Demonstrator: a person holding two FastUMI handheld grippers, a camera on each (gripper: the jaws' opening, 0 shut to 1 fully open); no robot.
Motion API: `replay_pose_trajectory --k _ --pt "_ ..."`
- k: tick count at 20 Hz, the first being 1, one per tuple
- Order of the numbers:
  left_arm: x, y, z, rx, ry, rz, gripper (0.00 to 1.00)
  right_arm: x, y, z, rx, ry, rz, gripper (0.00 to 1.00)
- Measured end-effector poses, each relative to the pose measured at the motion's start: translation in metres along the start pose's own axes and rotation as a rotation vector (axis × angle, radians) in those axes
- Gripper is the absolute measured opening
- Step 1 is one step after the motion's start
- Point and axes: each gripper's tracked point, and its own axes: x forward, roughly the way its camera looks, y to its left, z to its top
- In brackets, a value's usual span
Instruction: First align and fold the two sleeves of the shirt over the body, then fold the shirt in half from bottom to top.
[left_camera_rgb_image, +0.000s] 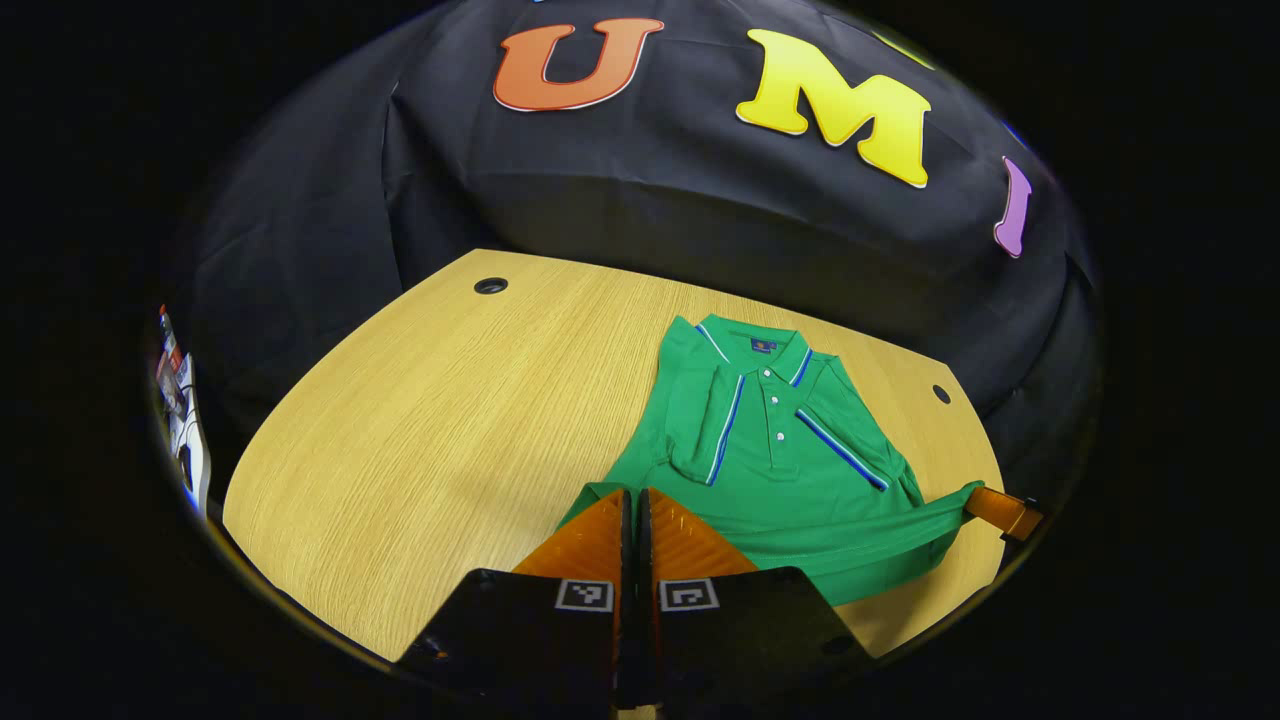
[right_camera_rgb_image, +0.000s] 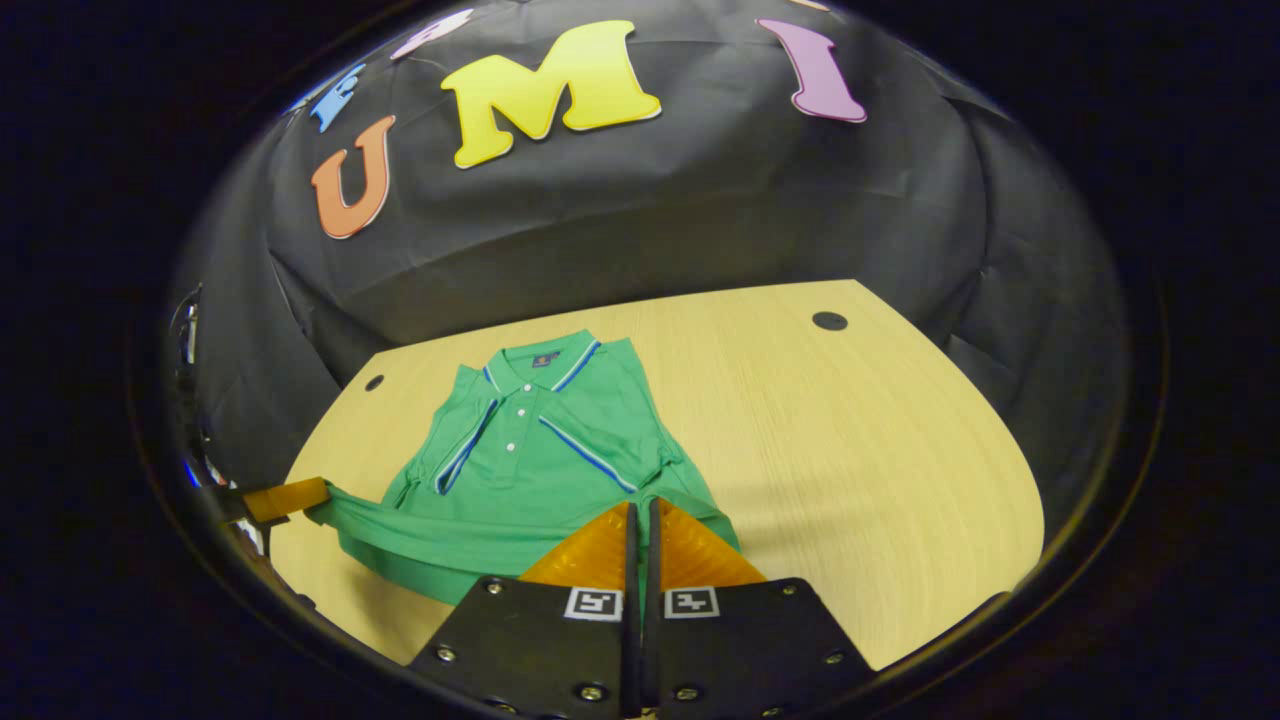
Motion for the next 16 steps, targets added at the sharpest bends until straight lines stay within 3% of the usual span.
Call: replay_pose_trajectory --k 16 --pt "0.11 -0.018 0.092 0.032 -0.032 0.001 0.02 0.118 0.004 0.097 0.004 -0.051 0.041 0.01"
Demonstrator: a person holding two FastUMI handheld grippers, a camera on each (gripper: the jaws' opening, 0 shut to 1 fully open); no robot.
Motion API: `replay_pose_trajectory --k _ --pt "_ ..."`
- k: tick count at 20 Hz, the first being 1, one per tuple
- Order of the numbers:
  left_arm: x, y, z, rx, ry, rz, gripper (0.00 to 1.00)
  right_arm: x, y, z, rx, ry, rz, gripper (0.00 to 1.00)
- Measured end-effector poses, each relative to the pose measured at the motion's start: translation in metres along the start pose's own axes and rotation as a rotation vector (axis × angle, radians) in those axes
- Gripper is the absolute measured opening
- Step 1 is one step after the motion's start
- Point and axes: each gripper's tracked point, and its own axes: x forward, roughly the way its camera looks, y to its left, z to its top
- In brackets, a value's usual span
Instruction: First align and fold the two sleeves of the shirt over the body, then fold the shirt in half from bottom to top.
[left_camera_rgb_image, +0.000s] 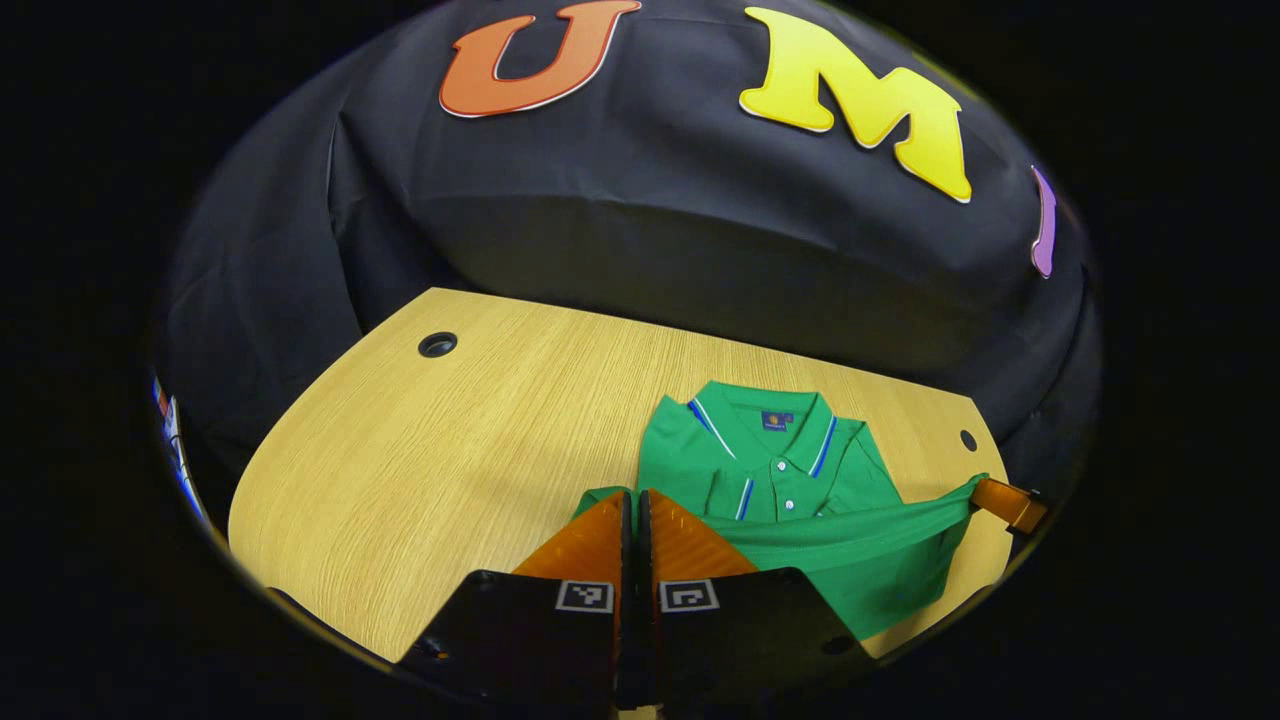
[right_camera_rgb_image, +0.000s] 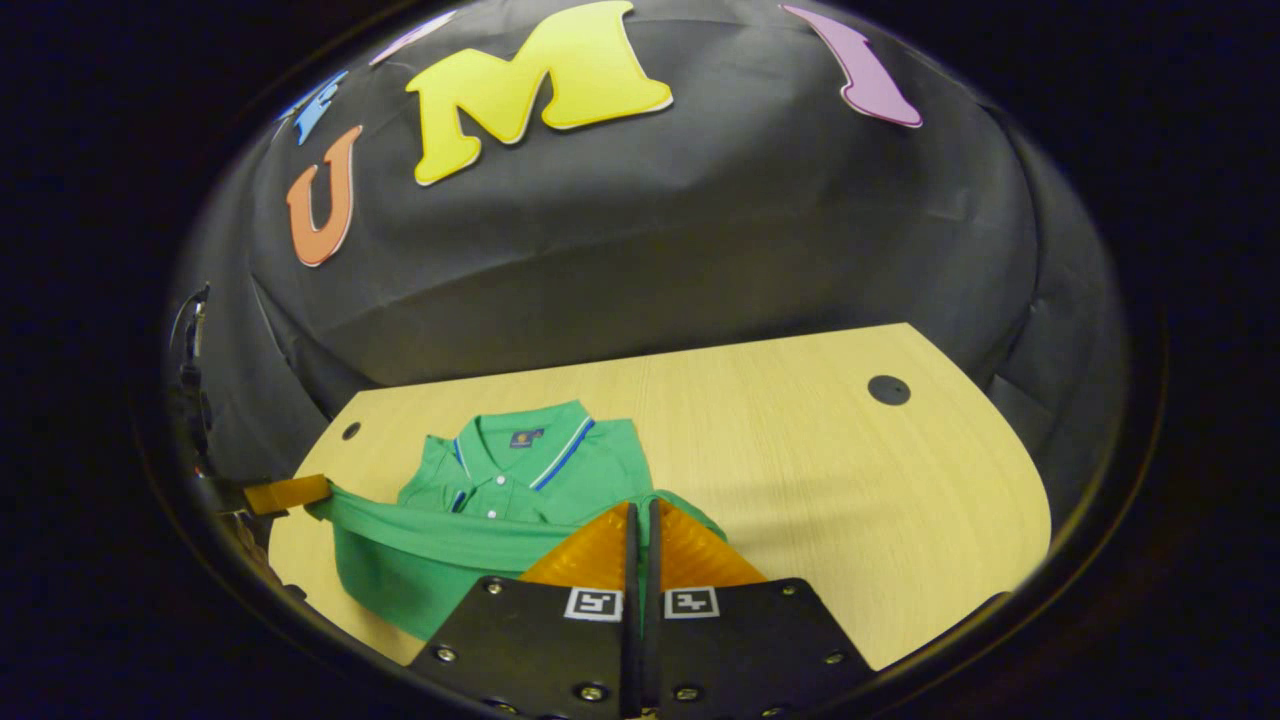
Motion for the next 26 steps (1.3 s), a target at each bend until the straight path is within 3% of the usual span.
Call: replay_pose_trajectory --k 13,16,18,19,26 --pt "0.085 -0.002 0.044 0.039 -0.049 -0.014 0.03 0.082 0.007 0.05 -0.039 -0.069 -0.009 0.01" --pt "0.103 -0.002 0.041 0.065 -0.066 -0.013 0.01 0.091 0.004 0.041 0.002 -0.025 -0.027 0.05" --pt "0.085 0.0 0.03 0.066 -0.028 0.005 0.66 0.102 -0.003 0.024 0.043 0.013 -0.042 0.98" --pt "0.104 0.002 0.023 0.07 -0.025 0.01 0.98 0.102 -0.006 0.023 0.054 0.004 -0.049 0.93" --pt "0.093 -0.007 0.033 0.058 -0.073 -0.034 0.99 0.083 0.001 0.039 0.016 -0.066 -0.051 0.95"
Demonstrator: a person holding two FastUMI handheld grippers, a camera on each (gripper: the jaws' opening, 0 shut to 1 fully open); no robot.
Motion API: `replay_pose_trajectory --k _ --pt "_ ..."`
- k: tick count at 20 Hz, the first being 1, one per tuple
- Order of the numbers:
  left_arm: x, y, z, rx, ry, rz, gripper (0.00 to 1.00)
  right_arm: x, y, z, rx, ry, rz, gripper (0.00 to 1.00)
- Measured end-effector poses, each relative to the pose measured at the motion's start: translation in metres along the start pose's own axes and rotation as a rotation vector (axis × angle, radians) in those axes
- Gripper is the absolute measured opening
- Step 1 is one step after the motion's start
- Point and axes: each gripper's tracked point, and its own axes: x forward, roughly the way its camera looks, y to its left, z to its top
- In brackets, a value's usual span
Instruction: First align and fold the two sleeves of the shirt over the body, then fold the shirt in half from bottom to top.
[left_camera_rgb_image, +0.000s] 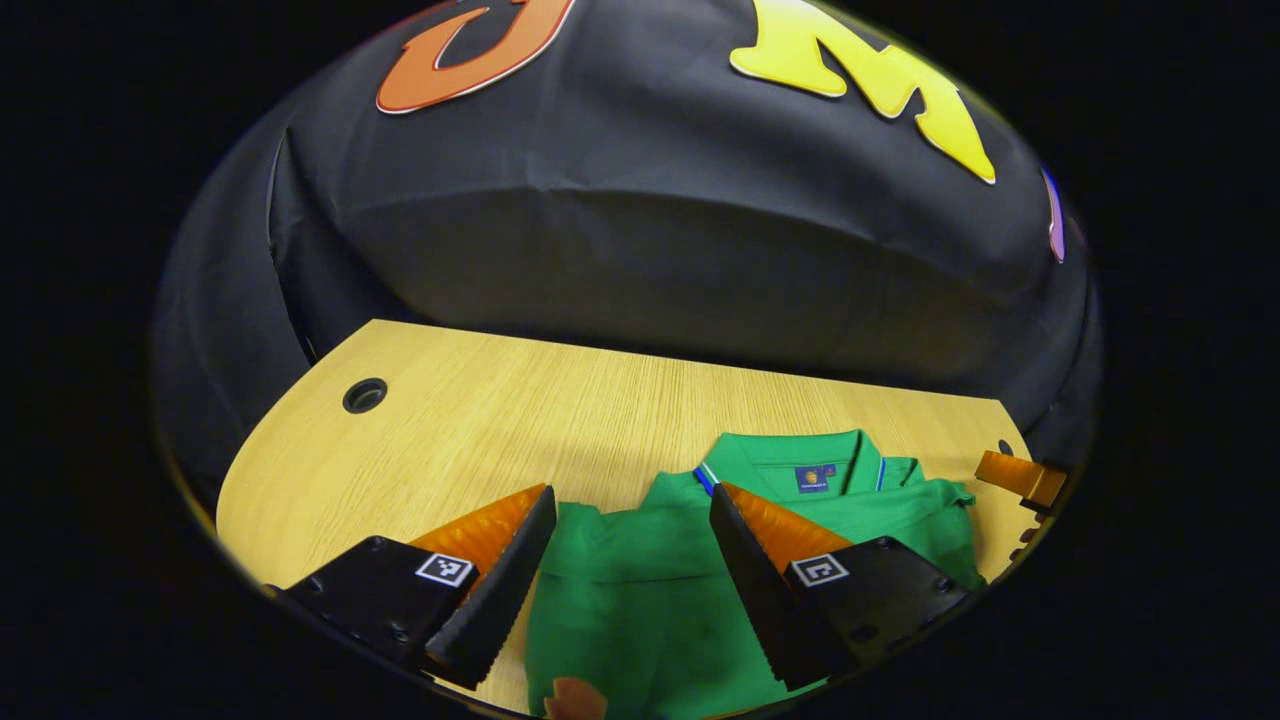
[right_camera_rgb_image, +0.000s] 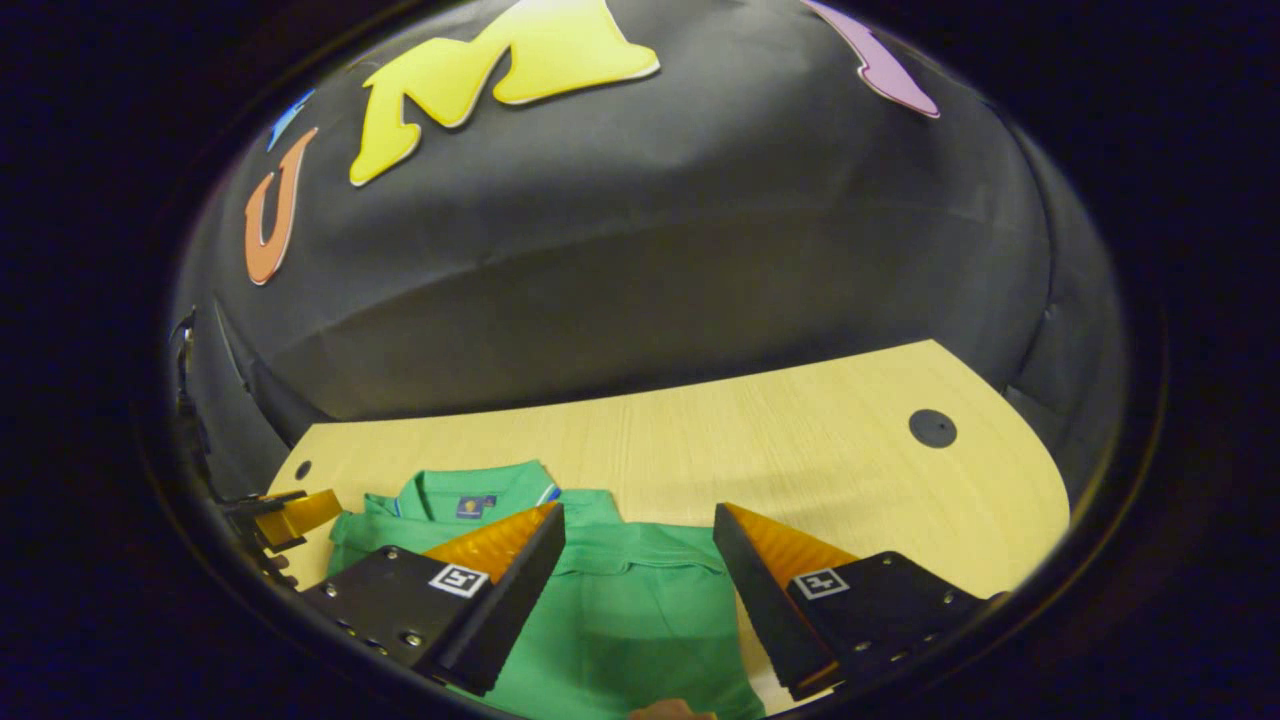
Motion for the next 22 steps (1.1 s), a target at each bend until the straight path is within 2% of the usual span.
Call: replay_pose_trajectory --k 5,11,18,22 --pt "-0.05 -0.009 0.029 0.035 -0.094 -0.018 1.0 -0.044 0.028 0.023 -0.07 -0.092 0.029 0.94" --pt "-0.131 -0.016 0.051 0.093 -0.211 -0.038 0.99 -0.125 0.059 0.029 -0.153 -0.171 0.063 0.94" --pt "-0.248 -0.019 0.041 0.135 -0.335 -0.061 0.98 -0.248 0.08 0.009 -0.192 -0.257 0.086 0.94" --pt "-0.313 -0.021 0.029 0.109 -0.392 -0.089 0.98 -0.315 0.086 -0.011 -0.216 -0.306 0.097 0.94"
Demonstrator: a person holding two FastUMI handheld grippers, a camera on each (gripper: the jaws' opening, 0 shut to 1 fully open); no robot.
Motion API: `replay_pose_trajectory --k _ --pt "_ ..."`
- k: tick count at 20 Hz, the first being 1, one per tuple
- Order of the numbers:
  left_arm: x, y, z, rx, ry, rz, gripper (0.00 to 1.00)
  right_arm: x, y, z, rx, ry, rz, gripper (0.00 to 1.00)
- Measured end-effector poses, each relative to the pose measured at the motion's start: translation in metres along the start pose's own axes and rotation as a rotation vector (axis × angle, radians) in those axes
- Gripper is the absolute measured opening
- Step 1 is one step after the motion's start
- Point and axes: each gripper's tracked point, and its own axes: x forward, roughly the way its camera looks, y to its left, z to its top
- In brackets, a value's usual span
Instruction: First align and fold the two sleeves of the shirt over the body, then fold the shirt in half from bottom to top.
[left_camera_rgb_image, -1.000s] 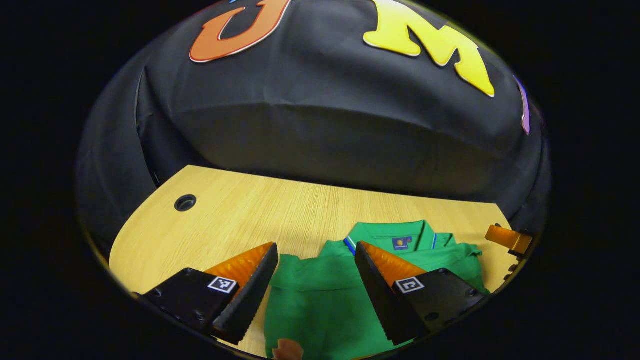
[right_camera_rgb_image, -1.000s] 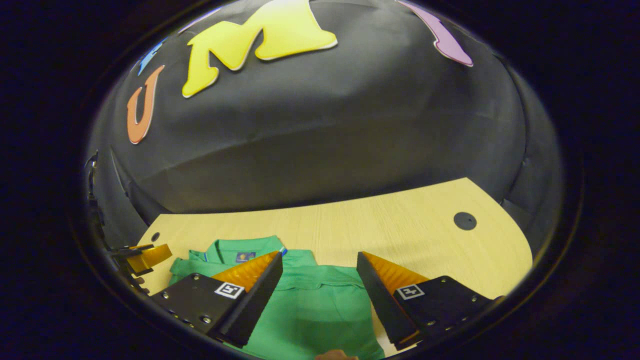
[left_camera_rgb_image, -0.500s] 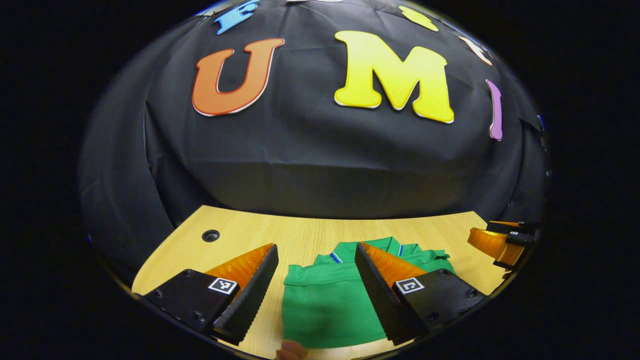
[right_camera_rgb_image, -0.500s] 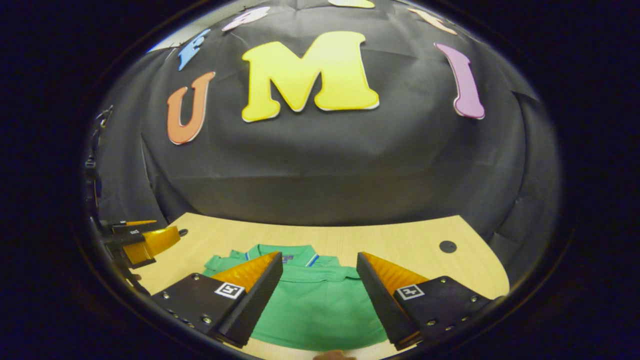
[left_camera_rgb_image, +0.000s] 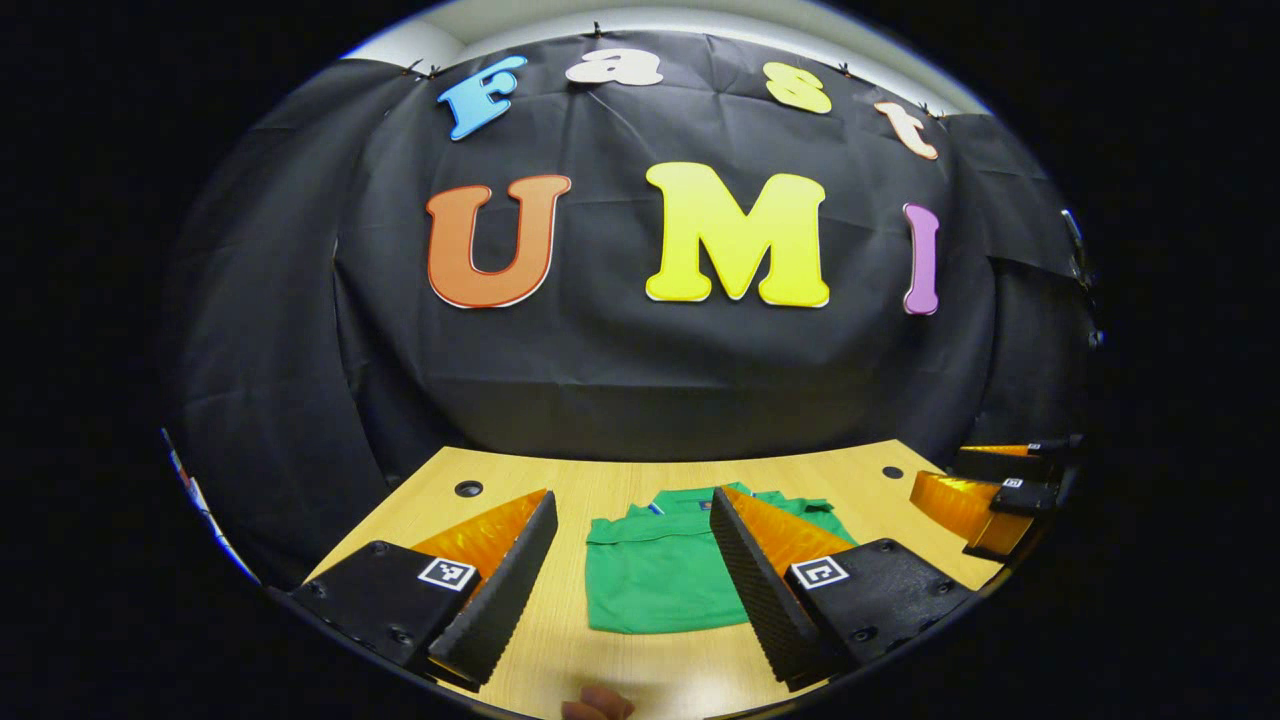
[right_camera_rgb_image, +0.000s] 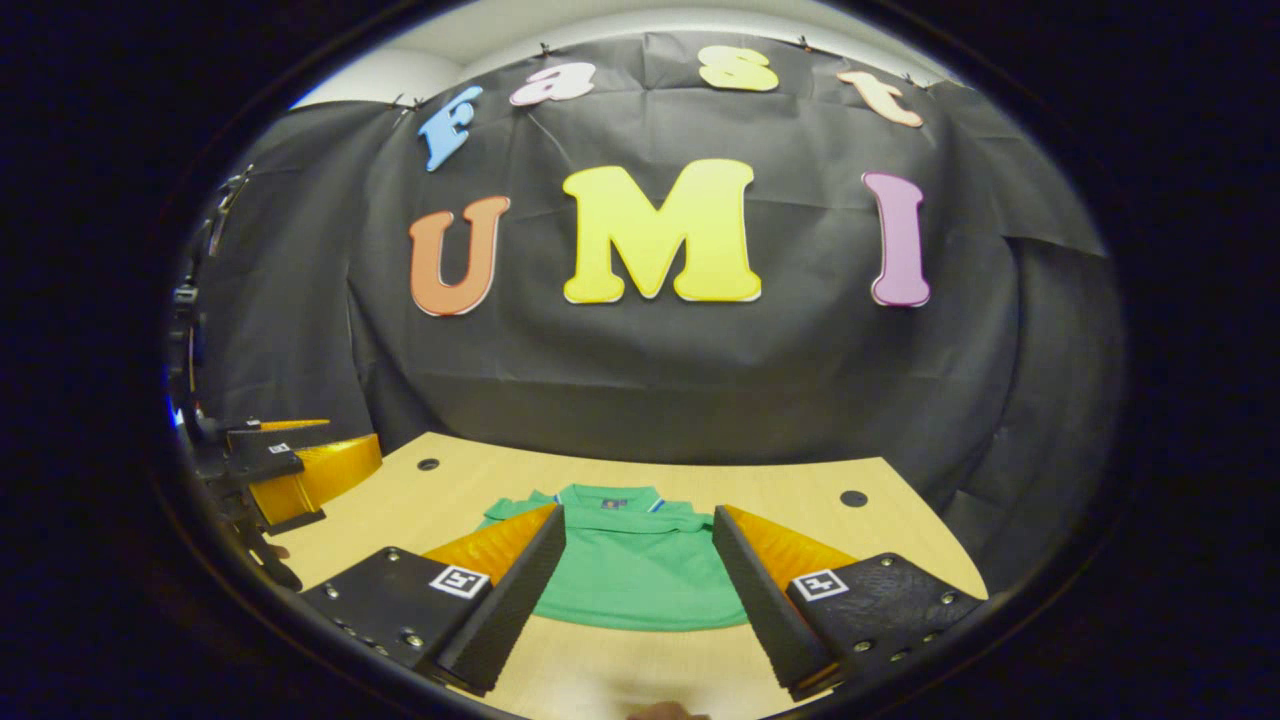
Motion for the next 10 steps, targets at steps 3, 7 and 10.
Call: replay_pose_trajectory --k 3,7,10 --pt "-0.043 -0.006 0.015 0.02 -0.063 -0.01 0.98 -0.043 0.01 0.011 -0.005 -0.043 0.008 0.94" --pt "-0.082 -0.01 0.024 0.043 -0.109 -0.022 0.98 -0.089 0.02 0.024 -0.001 -0.096 0.007 0.93" --pt "-0.099 -0.01 0.03 0.04 -0.118 -0.02 0.98 -0.115 0.025 0.03 -0.002 -0.129 0.008 0.94"
